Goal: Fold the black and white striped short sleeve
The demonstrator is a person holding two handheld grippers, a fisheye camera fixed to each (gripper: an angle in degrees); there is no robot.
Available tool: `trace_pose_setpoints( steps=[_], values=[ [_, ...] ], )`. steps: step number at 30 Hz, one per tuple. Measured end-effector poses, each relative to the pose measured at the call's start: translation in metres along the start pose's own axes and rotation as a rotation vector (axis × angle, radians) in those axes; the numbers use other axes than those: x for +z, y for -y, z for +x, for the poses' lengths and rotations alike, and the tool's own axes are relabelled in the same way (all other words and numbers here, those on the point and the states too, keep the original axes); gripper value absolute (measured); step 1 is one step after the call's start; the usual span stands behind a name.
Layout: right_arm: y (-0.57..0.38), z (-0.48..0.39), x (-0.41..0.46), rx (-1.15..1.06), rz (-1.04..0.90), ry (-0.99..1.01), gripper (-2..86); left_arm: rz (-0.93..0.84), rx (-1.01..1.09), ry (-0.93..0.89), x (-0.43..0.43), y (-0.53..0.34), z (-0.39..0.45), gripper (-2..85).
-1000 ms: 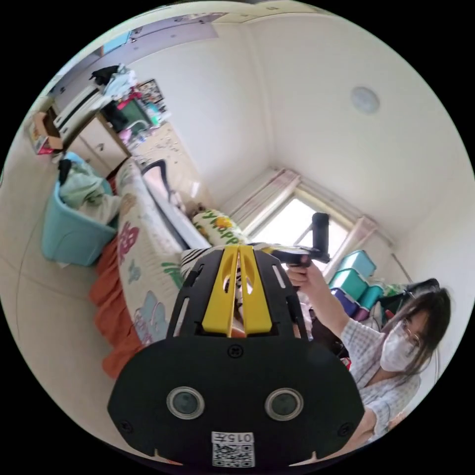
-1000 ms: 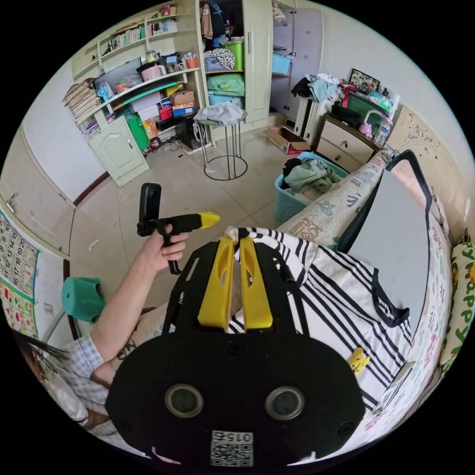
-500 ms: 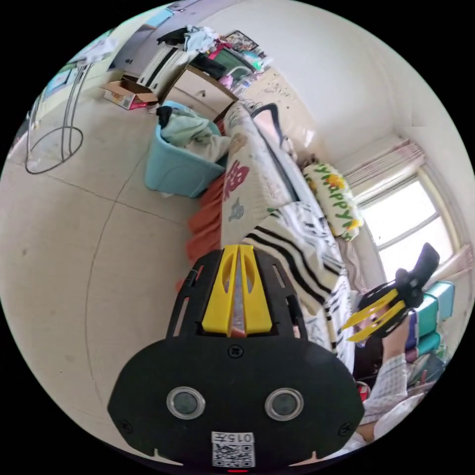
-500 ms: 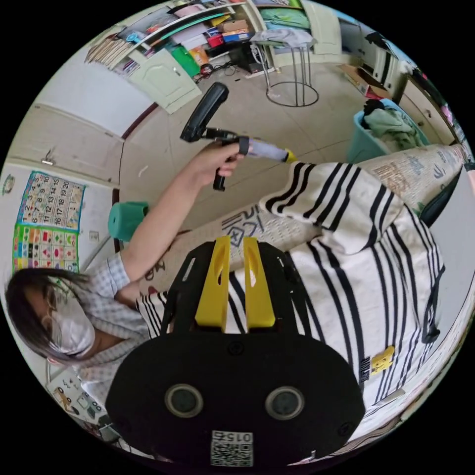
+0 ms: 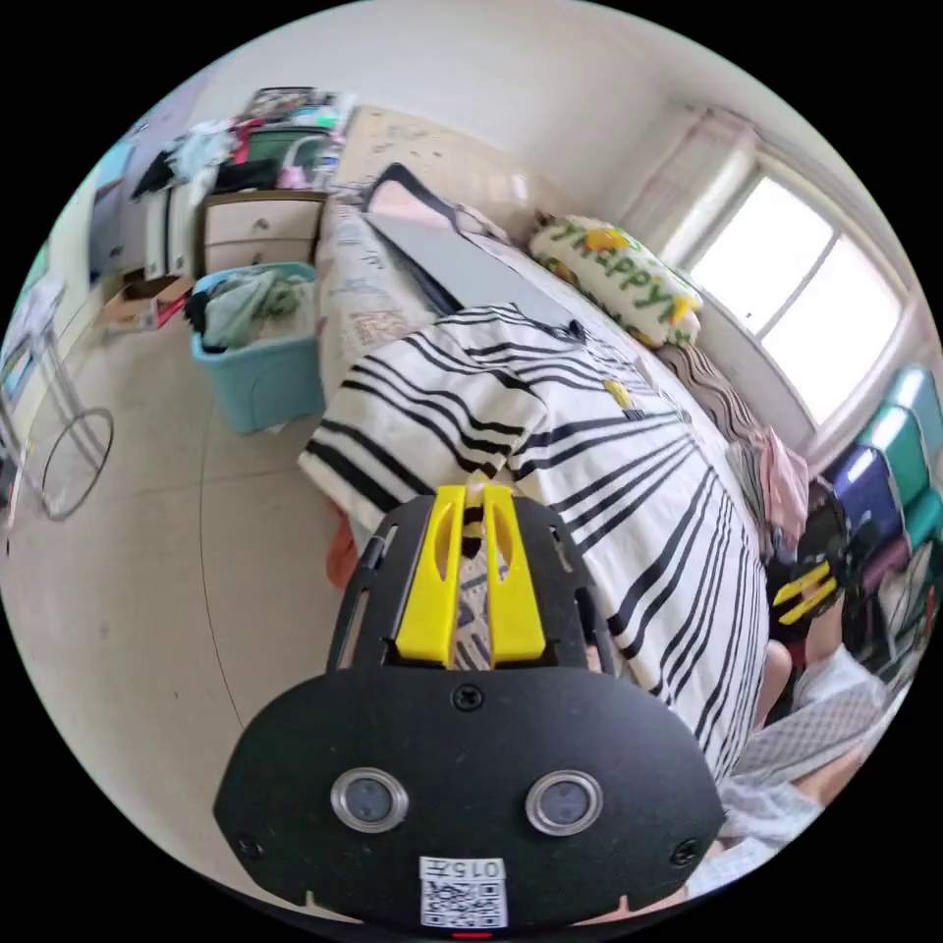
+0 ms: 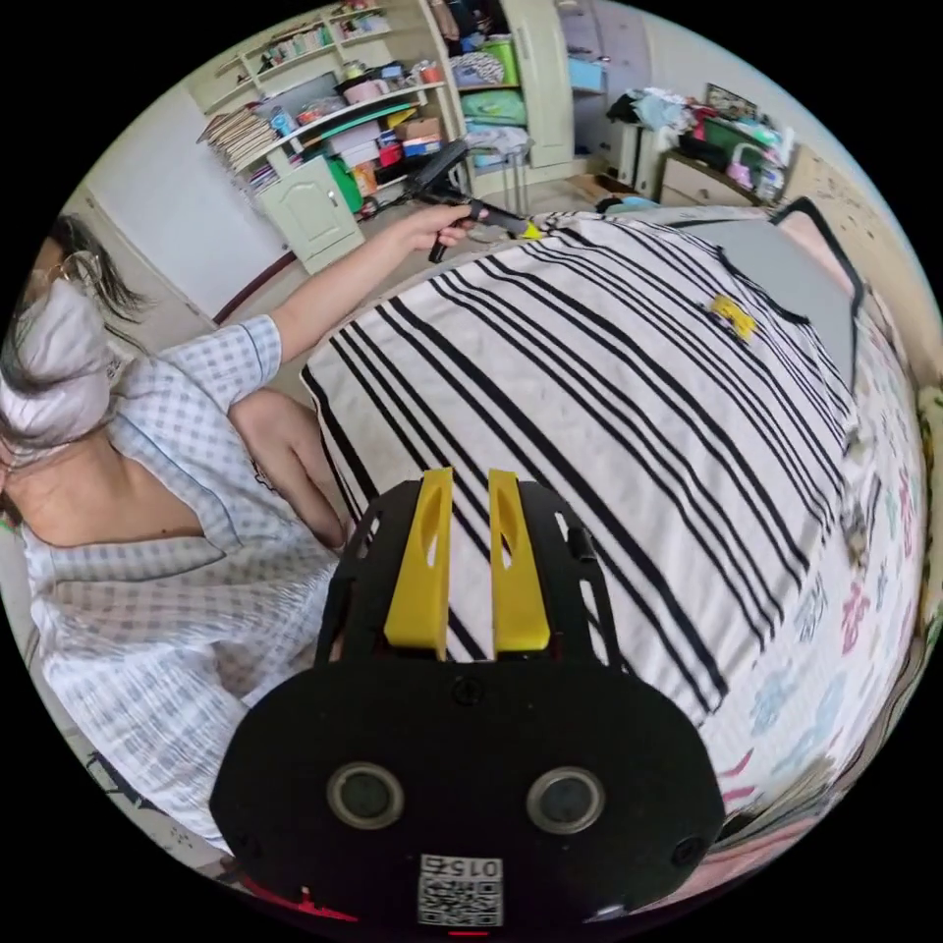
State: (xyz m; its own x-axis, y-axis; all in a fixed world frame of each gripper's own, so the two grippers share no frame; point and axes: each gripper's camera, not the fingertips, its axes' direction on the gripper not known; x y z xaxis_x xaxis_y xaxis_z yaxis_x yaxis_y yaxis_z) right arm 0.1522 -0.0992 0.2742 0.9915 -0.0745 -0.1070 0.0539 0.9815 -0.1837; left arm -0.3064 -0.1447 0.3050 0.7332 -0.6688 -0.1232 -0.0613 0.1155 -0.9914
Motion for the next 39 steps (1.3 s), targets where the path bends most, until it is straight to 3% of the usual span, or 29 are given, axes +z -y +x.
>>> trace_pose_setpoints(
  steps=[4,8,14,22,26,39],
  values=[
    [-0.101,-0.002,-0.068,0.173,0.139,-0.151,7.6,-0.039,0.07,0.084,-0.037,-0.056,0.037,1.9],
    [-0.184,0.011,-0.103,0.388,0.25,-0.302,9.6,0.099,0.184,-0.086,-0.09,-0.176,0.094,5.7],
    [-0.28,0.046,-0.143,0.685,0.488,-0.267,11.4,0.212,0.128,-0.126,-0.112,-0.327,0.124,10.2],
    [-0.332,0.062,-0.185,0.769,0.663,-0.097,8.4,0.199,0.049,-0.183,-0.071,-0.364,0.115,10.0],
    [-0.348,0.061,-0.207,0.735,0.721,0.021,6.2,0.218,0.013,-0.165,-0.065,-0.373,0.101,5.3],
    [-0.367,0.027,-0.281,0.71,0.715,-0.041,0.6,0.256,0.024,-0.117,-0.067,-0.416,0.07,-0.4]
  ],
)
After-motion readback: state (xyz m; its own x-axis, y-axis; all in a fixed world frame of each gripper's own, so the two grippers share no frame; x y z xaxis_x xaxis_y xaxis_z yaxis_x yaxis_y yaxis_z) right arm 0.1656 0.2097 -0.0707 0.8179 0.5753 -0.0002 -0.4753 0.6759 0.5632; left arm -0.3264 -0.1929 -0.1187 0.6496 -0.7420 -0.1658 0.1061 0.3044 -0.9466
